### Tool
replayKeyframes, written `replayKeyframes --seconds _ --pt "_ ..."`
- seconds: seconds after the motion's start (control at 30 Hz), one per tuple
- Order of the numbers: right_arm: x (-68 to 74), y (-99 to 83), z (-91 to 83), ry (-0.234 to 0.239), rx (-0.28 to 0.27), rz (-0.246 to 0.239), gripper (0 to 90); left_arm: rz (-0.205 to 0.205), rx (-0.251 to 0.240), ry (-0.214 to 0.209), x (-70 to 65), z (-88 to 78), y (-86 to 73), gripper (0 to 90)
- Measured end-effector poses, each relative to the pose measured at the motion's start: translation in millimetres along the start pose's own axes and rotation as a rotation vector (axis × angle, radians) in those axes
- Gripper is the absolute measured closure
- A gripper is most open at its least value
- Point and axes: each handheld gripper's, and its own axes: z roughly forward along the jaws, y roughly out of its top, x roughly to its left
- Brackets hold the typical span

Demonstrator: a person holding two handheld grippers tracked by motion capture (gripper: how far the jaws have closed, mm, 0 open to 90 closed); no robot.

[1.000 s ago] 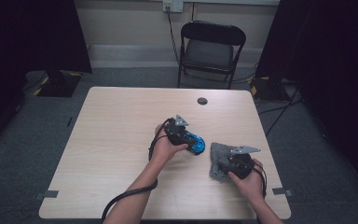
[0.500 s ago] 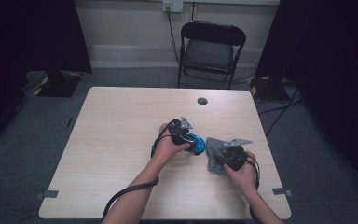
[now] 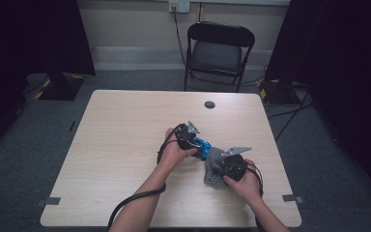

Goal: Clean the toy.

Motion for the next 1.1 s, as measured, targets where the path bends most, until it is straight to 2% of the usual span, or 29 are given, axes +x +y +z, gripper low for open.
replayKeyframes --seconds 0.17,0.23,0.33,0.43,0.5,0.63,0.73,0.9,1.1 --pt "9.1 1.9 3.5 0.042 -0.003 0.001 74.1 -0.001 -0.003 0.001 -0.4 0.1 -0.2 16.0" --pt "12.5 3.1 5.5 0.076 -0.003 0.006 74.4 -0.001 -0.002 0.000 -0.5 0.1 -0.1 16.0" --pt "19.5 4.7 8.0 0.110 0.001 -0.010 74.3 0.000 -0.001 0.001 -0.6 0.1 0.0 16.0" --pt "26.0 6.0 8.9 0.119 0.008 -0.028 74.3 -0.002 -0.003 0.000 -0.6 0.2 0.0 16.0" --pt "28.0 6.5 7.0 0.147 0.015 -0.031 74.1 -0.002 -0.002 0.000 -0.4 0.1 0.0 16.1" --pt "27.7 6.0 -7.4 0.163 0.017 -0.047 74.0 0.000 -0.003 -0.001 -0.4 0.1 -0.1 16.1" --pt "22.4 3.5 -19.8 0.151 0.002 -0.048 74.0 -0.004 -0.009 -0.002 -0.3 0.2 -0.7 16.1" --pt "1.6 0.5 -38.4 0.108 -0.047 0.002 74.0 -0.004 -0.015 -0.002 0.0 0.3 -1.3 16.1" --pt "-27.1 6.3 -50.1 0.006 -0.105 0.061 74.0 0.003 -0.014 -0.002 0.3 0.0 -1.7 16.1"
